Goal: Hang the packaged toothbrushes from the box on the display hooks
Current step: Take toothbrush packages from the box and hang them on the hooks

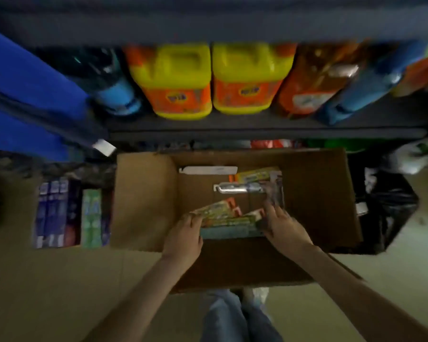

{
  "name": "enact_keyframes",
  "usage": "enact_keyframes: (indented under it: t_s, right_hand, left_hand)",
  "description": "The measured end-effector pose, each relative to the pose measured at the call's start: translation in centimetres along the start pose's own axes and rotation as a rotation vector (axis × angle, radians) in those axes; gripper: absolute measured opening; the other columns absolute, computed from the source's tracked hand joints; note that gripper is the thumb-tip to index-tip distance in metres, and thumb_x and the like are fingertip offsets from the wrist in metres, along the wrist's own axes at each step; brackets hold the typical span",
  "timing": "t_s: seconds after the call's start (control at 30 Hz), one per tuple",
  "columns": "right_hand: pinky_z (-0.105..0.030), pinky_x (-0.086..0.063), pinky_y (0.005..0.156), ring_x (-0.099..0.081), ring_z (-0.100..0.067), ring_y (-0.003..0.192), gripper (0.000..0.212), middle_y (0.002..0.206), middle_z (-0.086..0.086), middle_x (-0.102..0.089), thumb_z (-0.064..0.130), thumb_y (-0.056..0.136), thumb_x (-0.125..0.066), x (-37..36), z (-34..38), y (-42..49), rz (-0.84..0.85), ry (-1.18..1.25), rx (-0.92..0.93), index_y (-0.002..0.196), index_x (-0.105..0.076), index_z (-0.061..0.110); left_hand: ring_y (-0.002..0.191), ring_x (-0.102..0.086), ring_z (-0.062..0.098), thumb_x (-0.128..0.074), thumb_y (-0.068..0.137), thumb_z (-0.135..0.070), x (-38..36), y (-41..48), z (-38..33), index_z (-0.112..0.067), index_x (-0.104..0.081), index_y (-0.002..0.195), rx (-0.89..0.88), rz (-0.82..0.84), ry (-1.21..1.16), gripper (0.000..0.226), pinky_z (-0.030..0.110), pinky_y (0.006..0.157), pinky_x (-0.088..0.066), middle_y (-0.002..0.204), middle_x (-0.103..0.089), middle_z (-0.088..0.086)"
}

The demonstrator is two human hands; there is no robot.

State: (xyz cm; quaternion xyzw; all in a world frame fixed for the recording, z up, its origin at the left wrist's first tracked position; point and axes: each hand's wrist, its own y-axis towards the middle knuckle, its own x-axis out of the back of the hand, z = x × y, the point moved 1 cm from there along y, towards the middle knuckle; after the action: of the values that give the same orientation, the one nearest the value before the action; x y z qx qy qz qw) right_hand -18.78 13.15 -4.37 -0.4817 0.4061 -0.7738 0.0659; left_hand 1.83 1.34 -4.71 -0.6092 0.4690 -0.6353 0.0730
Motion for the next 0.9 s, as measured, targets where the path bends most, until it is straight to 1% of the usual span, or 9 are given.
enact_keyframes:
  t_s: [0.13,0.27,0.37,0.43,0.5,0.67,0.73,0.8,0.9]
  right_hand:
    - [-0.041,-0.039,0.104,-0.038,-0.029,0.133,0.076,0.151,-0.008,-0.031,0.024,0.093,-0.055,-8.6,-1.9,10.2,0.138,-0.209,0.182,0.152,-0.009,0.014]
    - [-0.044,-0.031,0.108,-0.019,-0.029,0.144,0.079,0.160,-0.008,-0.011,0.017,0.094,-0.054,-14.7,-2.3,16.6,0.257,-0.449,0.432,0.154,-0.001,0.016]
    - [-0.045,-0.033,0.106,-0.015,-0.030,0.145,0.073,0.160,-0.008,-0.010,0.025,0.097,-0.049,-18.4,-2.9,19.7,0.270,-0.532,0.496,0.154,-0.004,0.019]
    - [-0.047,-0.033,0.105,-0.017,-0.031,0.143,0.074,0.158,-0.009,-0.016,0.026,0.094,-0.052,-19.8,-3.2,20.8,0.241,-0.553,0.501,0.153,-0.007,0.021]
    - [-0.047,-0.031,0.106,-0.022,-0.031,0.139,0.082,0.153,-0.009,-0.024,0.025,0.088,-0.061,-19.9,-3.3,21.3,0.204,-0.541,0.502,0.152,-0.011,0.021]
    - [-0.042,-0.040,0.098,-0.043,-0.033,0.126,0.050,0.141,-0.015,-0.043,0.008,0.091,-0.050,-18.5,-3.2,21.9,0.178,-0.419,0.430,0.138,-0.034,0.010]
    - [-0.042,-0.046,0.091,-0.050,-0.034,0.118,0.045,0.134,-0.017,-0.048,0.006,0.092,-0.049,-17.5,-3.3,21.7,0.193,-0.380,0.423,0.136,-0.037,0.009]
    - [-0.039,-0.046,0.084,-0.053,-0.034,0.113,0.048,0.131,-0.018,-0.050,0.005,0.092,-0.048,-16.2,-3.6,21.2,0.166,-0.355,0.402,0.139,-0.034,0.009]
    - [-0.035,-0.045,0.084,-0.053,-0.034,0.115,0.058,0.137,-0.018,-0.047,0.005,0.096,-0.041,-13.6,-3.7,19.4,0.129,-0.382,0.376,0.150,-0.019,0.011]
  left_hand:
    - [0.135,-0.030,0.029,-0.056,0.095,-0.025,-7.3,9.7,0.6,-0.024,-0.021,0.150,0.012,0.185,0.095,0.065,0.042,0.107,-0.035,0.151,-0.024,0.006]
    - [0.146,0.001,0.036,-0.067,0.084,-0.045,-12.5,16.3,1.6,-0.031,0.002,0.153,0.068,0.314,0.176,0.099,0.059,0.111,-0.020,0.160,0.004,0.008]
    - [0.147,0.002,0.036,-0.066,0.075,-0.066,-16.7,19.4,2.3,-0.025,0.011,0.153,-0.012,0.304,0.335,0.117,0.061,0.112,-0.012,0.160,0.004,0.011]
    - [0.147,0.000,0.035,-0.066,0.073,-0.068,-18.7,20.0,2.7,-0.021,0.012,0.153,-0.046,0.251,0.342,0.121,0.060,0.116,-0.007,0.160,0.004,0.014]
    - [0.145,-0.003,0.036,-0.067,0.075,-0.064,-19.5,19.9,2.8,-0.017,0.008,0.153,-0.051,0.203,0.339,0.119,0.055,0.117,-0.007,0.159,0.002,0.016]
    - [0.129,-0.030,0.031,-0.072,0.076,-0.052,-18.3,20.0,2.4,-0.015,-0.014,0.148,-0.001,0.130,0.257,0.100,0.043,0.101,-0.037,0.142,-0.025,0.015]
    - [0.127,-0.034,0.032,-0.069,0.082,-0.046,-17.5,20.0,2.1,-0.015,-0.021,0.145,0.009,0.159,0.210,0.085,0.042,0.098,-0.040,0.141,-0.028,0.016]
    - [0.131,-0.032,0.034,-0.065,0.086,-0.039,-16.7,19.9,1.5,-0.015,-0.027,0.143,0.009,0.163,0.184,0.073,0.043,0.104,-0.036,0.147,-0.026,0.016]
    - [0.140,-0.022,0.032,-0.062,0.089,-0.038,-14.6,19.0,0.1,-0.014,-0.026,0.145,-0.021,0.133,0.210,0.071,0.047,0.117,-0.013,0.153,-0.022,0.014]
